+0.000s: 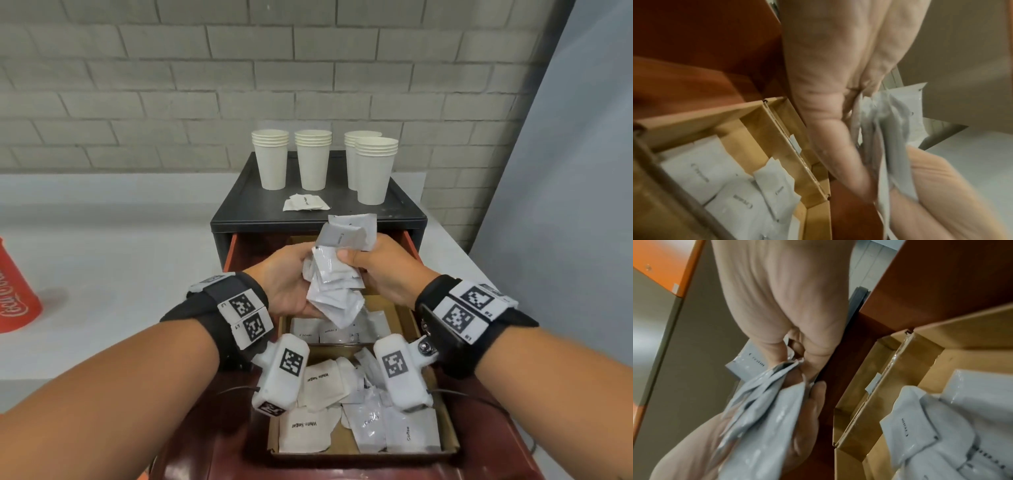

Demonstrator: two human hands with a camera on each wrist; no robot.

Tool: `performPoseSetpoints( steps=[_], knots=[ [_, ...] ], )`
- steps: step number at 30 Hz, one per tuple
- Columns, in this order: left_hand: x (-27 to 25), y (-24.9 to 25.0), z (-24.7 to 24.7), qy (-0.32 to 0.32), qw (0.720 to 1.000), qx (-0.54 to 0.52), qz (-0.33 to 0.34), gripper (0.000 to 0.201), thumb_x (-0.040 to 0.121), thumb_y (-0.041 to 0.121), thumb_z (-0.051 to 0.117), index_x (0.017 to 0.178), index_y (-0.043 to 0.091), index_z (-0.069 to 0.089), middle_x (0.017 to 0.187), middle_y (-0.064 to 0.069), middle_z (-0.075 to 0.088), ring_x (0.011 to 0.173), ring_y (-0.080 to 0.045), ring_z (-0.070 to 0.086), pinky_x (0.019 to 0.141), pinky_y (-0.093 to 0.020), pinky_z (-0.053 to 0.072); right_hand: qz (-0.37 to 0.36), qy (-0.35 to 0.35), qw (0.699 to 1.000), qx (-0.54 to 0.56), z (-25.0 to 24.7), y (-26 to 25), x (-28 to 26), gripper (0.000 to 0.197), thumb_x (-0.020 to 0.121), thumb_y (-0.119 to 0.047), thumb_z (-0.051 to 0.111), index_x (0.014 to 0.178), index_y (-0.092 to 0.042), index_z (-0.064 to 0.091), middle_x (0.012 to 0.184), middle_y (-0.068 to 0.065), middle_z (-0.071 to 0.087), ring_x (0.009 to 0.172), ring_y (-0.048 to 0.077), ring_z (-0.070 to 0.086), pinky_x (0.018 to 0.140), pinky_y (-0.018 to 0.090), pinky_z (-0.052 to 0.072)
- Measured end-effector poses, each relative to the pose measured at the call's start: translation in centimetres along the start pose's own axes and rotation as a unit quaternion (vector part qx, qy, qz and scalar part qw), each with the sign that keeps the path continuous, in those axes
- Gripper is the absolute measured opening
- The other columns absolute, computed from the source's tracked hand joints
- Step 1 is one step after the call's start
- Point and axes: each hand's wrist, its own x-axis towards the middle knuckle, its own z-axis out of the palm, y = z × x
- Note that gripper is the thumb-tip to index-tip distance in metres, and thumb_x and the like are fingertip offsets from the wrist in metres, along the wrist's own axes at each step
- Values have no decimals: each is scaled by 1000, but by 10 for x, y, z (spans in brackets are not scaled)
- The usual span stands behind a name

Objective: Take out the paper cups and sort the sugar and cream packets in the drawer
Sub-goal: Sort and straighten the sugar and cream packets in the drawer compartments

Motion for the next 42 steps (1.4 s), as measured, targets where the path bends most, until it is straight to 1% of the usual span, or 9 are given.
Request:
performPoseSetpoints(
  steps=[3,5,8,12,21,25,31,35,42],
  knots=[
    [3,2,-1,-28,999,-41,-8,71,88,70,22,123,20,58,113,-14,64,100,-29,61,90,-49,48,-14,54,997,49,6,0,6,30,93,1,49,122,-7,55,101,6,66,90,16,64,76,28,56],
    [3,2,1,-27,998,-53,13,75,79,72,36,127,19,57,115,-14,62,105,-29,58,90,-47,48,-17,80,995,55,8,0,10,27,93,1,50,118,-8,57,101,6,66,92,19,64,81,33,55],
    [3,2,4,18,996,-54,65,51,74,40,61,119,14,60,110,-15,64,101,-27,62,79,-44,55,-5,119,993,12,12,-3,13,23,93,-6,54,114,-15,58,105,8,66,100,26,64,88,42,53],
    [9,3,8,100,988,-51,105,20,93,9,52,112,8,56,96,-17,67,85,-27,66,67,-45,57,1,140,989,-47,18,-6,17,31,94,-12,52,125,-13,52,116,10,63,104,26,62,88,38,53],
    [11,8,1,148,980,-14,129,27,93,1,47,117,13,50,94,-16,67,82,-27,66,77,-46,53,24,162,986,9,10,-13,21,20,98,-16,46,116,-15,52,116,7,60,100,23,60,89,40,52],
    [8,12,-8,180,974,-35,134,28,93,2,49,118,12,49,96,-16,66,83,-28,65,72,-44,54,29,184,982,8,-2,-18,24,26,97,-17,47,122,-12,52,91,5,61,78,13,57,66,22,51],
    [6,16,-17,200,966,-51,157,18,93,1,48,105,15,49,100,-16,63,86,-29,64,75,-44,52,39,104,992,54,-13,-26,17,14,95,-7,45,98,-10,58,86,8,63,67,12,56,52,17,48],
    [8,12,-11,149,977,-46,148,33,94,5,47,127,11,49,107,-17,67,91,-29,66,71,-44,57,77,-16,997,-5,-7,-23,15,20,94,-5,43,90,-10,62,69,4,65,55,9,55,47,16,47],
    [10,9,-11,123,978,-33,165,36,96,29,46,127,13,54,113,-15,68,99,-29,66,81,-43,56,97,-5,980,-172,-2,-29,17,16,94,-9,45,87,-9,59,62,4,52,52,11,44,49,18,39]
  ],
)
